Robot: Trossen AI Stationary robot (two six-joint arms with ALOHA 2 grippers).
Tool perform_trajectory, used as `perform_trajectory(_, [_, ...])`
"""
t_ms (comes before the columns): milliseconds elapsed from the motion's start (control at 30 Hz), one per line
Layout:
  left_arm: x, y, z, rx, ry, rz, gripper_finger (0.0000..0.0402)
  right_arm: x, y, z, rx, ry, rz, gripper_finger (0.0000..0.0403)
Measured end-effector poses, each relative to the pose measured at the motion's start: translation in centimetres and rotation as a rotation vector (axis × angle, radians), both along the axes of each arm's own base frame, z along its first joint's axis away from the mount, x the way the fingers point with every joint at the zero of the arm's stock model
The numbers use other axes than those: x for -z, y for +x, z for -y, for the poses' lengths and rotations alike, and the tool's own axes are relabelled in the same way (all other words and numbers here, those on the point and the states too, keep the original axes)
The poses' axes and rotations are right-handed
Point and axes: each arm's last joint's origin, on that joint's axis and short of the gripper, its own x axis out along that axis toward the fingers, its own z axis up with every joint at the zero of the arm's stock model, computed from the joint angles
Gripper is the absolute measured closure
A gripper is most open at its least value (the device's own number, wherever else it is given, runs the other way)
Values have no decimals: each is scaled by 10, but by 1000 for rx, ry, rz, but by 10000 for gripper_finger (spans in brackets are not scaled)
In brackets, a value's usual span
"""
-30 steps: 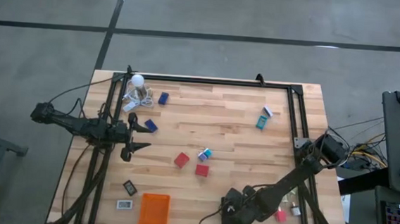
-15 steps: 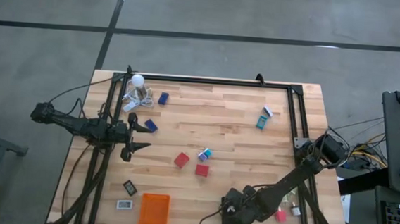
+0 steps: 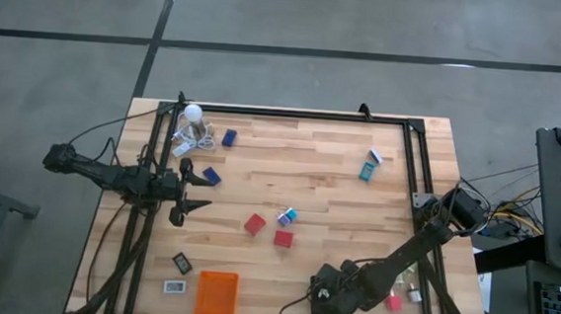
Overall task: Pick & Place Office items
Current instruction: Put the top pink white charger adapter in the black bin
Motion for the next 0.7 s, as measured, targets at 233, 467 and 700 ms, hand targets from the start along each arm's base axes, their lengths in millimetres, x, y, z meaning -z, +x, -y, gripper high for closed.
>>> perform_trajectory(233, [0, 0, 0, 0, 0, 0, 149, 0, 0, 0, 9, 3, -1, 190])
perform_trajectory(467, [0, 0, 0, 0, 0, 0, 149, -4, 0, -1, 5, 14, 5, 190])
perform_trajectory(700, [0, 0, 0, 0, 0, 0, 149, -19, -2, 2, -7, -2, -5, 190])
